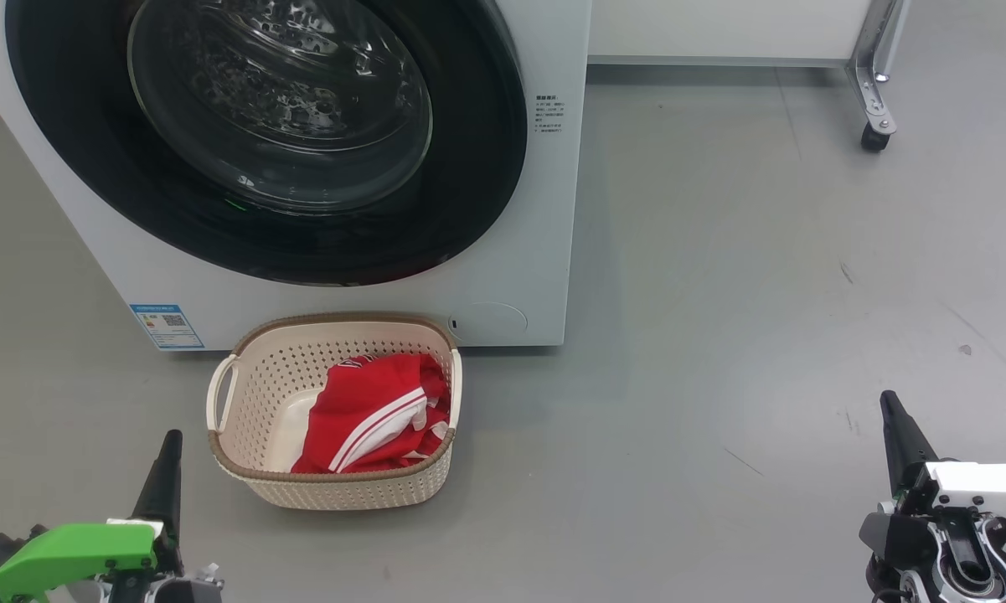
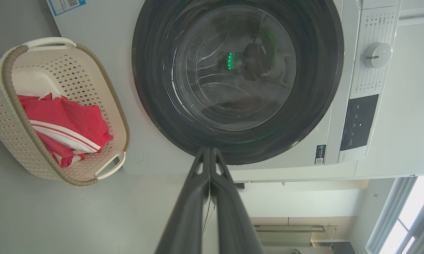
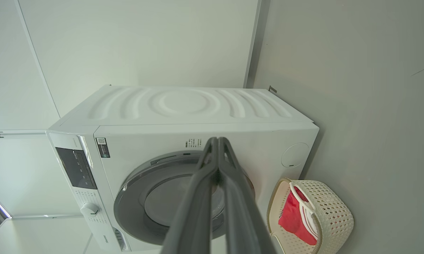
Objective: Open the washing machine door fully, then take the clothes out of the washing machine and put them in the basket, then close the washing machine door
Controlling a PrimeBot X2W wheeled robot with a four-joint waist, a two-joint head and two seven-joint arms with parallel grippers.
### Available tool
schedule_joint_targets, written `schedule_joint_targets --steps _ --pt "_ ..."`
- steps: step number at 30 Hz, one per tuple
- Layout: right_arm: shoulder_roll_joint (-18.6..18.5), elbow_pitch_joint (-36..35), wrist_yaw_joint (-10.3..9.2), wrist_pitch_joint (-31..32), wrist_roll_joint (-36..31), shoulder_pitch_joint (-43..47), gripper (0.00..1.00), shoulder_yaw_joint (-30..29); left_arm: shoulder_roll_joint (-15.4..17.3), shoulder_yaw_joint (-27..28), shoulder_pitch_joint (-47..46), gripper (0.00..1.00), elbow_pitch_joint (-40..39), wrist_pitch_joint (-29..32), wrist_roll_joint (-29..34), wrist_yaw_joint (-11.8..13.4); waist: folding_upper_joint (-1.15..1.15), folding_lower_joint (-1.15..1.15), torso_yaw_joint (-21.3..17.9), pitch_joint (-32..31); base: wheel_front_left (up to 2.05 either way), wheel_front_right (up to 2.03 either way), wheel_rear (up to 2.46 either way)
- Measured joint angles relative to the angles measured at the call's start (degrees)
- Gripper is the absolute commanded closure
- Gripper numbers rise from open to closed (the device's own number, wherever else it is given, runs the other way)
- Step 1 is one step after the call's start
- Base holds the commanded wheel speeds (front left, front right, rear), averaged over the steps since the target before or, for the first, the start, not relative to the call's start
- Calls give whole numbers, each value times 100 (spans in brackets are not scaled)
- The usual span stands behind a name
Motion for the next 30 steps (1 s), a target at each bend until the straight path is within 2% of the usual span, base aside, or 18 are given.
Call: schedule_joint_targets --steps 30 --pt "1 16 1 43 -1 -2 100 -10 0 30 -4 100 29 8 0 -1 0 0 0 -1 0 0 0"
